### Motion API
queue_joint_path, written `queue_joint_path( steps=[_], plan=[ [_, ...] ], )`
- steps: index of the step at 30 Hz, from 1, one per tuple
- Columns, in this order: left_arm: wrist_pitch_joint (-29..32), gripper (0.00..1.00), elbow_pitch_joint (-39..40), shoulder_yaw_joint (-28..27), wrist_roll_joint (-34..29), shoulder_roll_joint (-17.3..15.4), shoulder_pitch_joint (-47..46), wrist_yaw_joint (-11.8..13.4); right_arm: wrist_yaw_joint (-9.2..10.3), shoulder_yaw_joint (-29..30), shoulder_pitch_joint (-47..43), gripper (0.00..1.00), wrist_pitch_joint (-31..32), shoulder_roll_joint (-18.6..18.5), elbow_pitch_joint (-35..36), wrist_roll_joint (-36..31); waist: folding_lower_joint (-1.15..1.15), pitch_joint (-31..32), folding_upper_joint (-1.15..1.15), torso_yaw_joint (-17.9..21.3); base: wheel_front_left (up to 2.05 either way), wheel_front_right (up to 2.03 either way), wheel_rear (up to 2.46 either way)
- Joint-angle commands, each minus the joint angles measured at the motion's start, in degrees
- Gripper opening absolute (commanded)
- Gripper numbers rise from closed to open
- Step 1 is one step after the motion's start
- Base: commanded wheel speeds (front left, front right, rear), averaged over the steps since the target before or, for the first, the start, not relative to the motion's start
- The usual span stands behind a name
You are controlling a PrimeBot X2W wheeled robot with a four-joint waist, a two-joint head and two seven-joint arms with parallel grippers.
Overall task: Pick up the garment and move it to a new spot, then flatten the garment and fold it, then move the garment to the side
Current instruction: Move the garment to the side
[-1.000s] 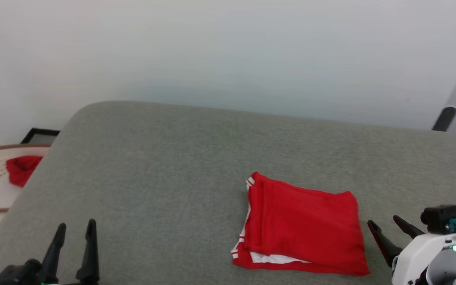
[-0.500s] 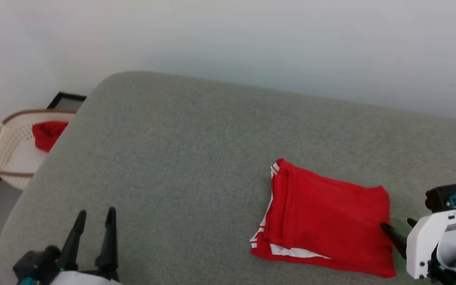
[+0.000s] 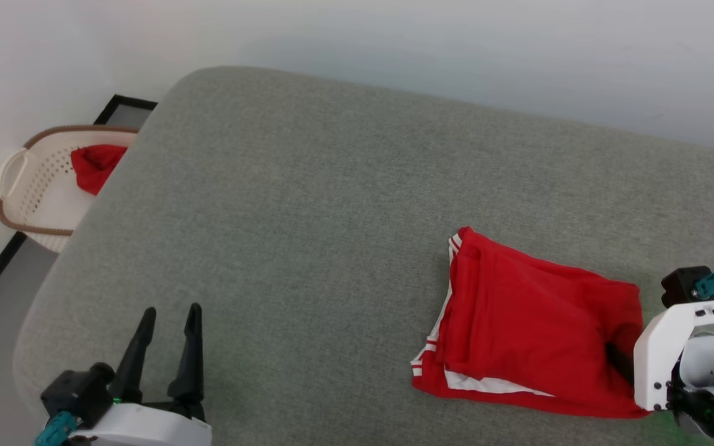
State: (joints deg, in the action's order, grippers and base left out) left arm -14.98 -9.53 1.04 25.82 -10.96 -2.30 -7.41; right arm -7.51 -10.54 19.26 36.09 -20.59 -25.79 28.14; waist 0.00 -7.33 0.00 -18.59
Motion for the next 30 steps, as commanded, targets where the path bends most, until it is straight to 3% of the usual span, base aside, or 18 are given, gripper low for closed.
queue_joint_path(
  steps=[1, 2, 16, 30],
  plan=[
    [-0.2, 1.0, -0.1, -0.1, 0.4, 0.2, -0.4, -0.1, 0.05, -1.2, -1.2, 0.27, 0.9, 1.4, -1.9, 0.0, 0.0, -0.4, 0.0, -0.5, 0.0, 0.0, 0.0],
    [-0.2, 1.0, -0.1, -0.2, 0.4, 0.2, -0.4, -0.1, 0.05, -1.3, -0.9, 0.0, 1.4, 1.5, -2.3, 0.2, 0.0, -0.5, 0.0, -0.5, 0.0, 0.0, 0.0],
    [-0.2, 1.0, 0.1, -0.8, -0.1, 0.2, 0.0, -0.1, 0.06, -2.1, 4.1, 0.0, 3.7, -3.9, 1.9, 1.9, 0.0, 0.8, 0.0, 2.4, 0.0, 0.0, 0.0],
    [-0.2, 1.0, 1.6, 1.6, -0.8, 0.3, -3.9, -0.1, 0.06, -4.7, 11.9, 0.0, 2.3, -17.1, 3.8, 5.2, 0.0, -2.0, 0.0, 9.2, 0.0, 0.0, 0.0]
  ],
)
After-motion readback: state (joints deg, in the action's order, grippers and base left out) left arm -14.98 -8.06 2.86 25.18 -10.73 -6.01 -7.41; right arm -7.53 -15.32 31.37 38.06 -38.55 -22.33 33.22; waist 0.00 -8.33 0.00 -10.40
